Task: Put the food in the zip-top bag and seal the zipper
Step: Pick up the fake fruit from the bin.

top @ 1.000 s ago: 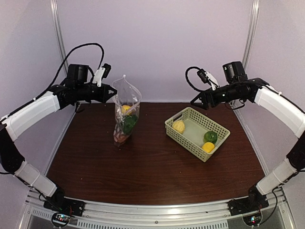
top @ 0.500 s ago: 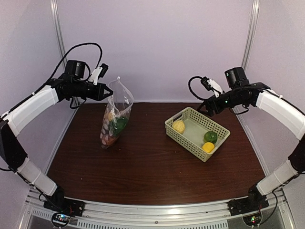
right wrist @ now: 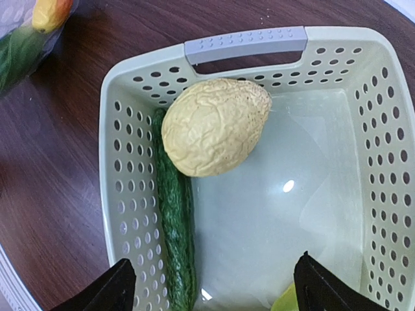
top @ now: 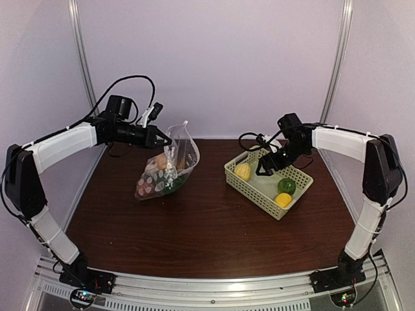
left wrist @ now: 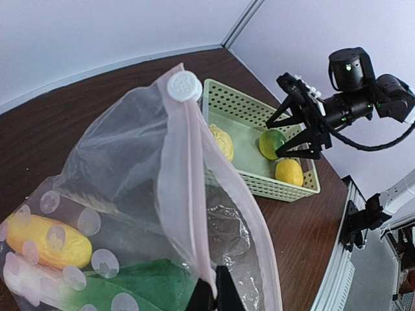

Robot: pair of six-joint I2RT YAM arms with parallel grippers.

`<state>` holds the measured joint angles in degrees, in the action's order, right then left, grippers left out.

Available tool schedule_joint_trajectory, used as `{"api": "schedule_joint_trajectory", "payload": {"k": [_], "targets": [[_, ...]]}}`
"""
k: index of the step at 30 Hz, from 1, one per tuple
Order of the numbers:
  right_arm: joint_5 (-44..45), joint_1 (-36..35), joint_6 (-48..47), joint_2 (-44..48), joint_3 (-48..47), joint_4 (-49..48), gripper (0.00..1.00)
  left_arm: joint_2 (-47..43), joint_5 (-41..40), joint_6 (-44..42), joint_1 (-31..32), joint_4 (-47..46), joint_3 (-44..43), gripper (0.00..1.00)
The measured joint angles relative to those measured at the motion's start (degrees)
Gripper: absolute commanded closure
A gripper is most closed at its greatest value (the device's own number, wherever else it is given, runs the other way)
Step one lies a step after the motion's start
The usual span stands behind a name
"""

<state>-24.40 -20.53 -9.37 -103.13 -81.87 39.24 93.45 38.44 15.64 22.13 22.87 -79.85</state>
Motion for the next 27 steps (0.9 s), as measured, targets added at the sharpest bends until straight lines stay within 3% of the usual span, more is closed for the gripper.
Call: {"api": "schedule_joint_trajectory", "payload": {"k": [18, 27], "targets": [[-10.6, -0.3, 13.2, -19.5, -12.9, -9.4, 0.19, 2.9, 0.4, 0.6, 5.6, -1.0, 0.7, 1.0], [-13.5, -0.3, 15.9, -21.5, -13.2, -11.0, 0.44, 4.2, 0.4, 0.7, 5.6, -1.0, 0.7, 1.0]]}}
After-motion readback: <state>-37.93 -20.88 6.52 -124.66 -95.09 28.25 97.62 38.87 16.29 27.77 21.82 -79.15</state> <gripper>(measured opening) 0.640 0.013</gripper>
